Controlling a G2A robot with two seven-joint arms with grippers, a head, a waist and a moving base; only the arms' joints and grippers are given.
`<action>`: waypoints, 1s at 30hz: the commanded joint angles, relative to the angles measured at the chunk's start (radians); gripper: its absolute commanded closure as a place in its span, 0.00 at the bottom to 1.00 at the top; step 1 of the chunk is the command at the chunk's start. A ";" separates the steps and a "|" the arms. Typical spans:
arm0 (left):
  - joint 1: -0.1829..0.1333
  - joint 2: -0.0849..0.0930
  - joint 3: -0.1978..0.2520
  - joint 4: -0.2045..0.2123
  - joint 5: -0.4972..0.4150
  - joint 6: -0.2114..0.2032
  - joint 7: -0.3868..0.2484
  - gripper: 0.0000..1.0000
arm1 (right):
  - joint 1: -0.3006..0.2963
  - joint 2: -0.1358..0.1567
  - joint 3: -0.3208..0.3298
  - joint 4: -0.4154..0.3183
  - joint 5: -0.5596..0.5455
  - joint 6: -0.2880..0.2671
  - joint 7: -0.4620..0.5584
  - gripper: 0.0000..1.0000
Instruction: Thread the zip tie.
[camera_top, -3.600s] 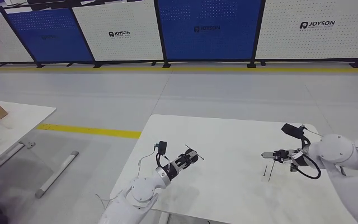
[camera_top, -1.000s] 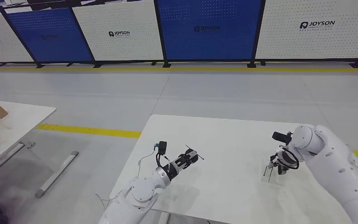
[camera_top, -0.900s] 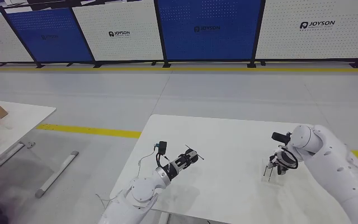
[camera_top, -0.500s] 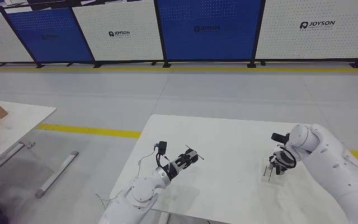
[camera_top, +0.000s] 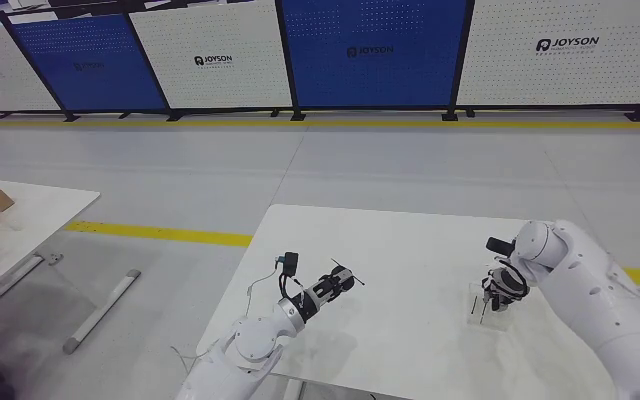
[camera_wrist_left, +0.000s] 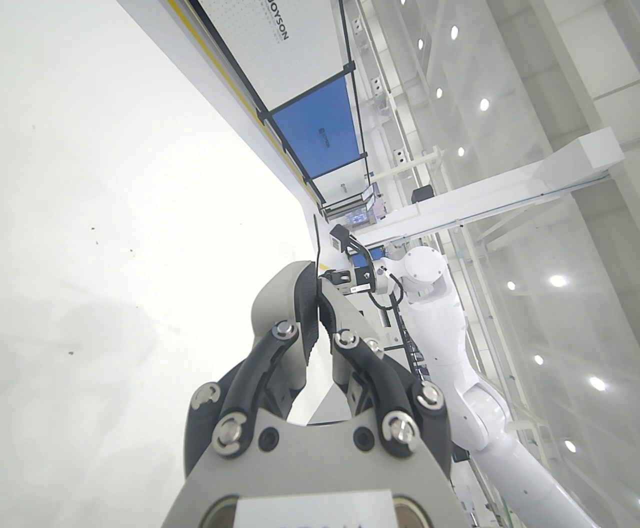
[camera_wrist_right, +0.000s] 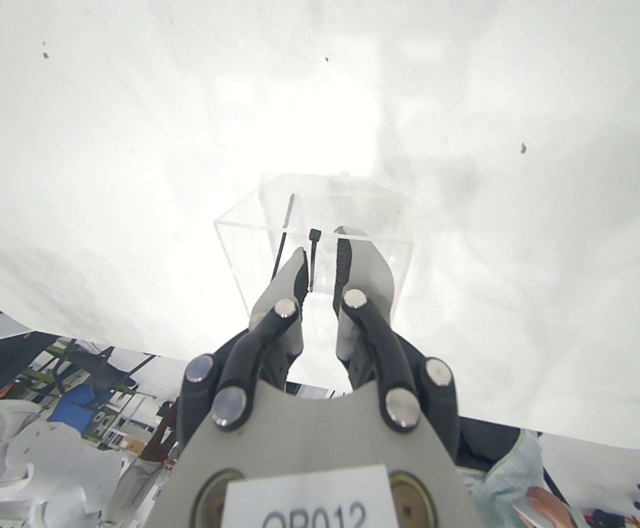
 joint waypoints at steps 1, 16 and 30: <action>0.000 0.000 0.000 0.000 0.000 0.000 0.000 1.00 | 0.004 -0.005 -0.003 0.013 -0.001 -0.004 0.001 0.82; 0.000 0.000 0.000 0.000 0.000 0.000 0.000 1.00 | -0.002 -0.022 -0.008 -0.001 -0.039 0.002 -0.017 1.00; 0.000 0.000 0.000 0.000 0.000 0.000 0.000 1.00 | -0.103 0.041 0.093 -0.219 -0.160 0.002 -0.001 1.00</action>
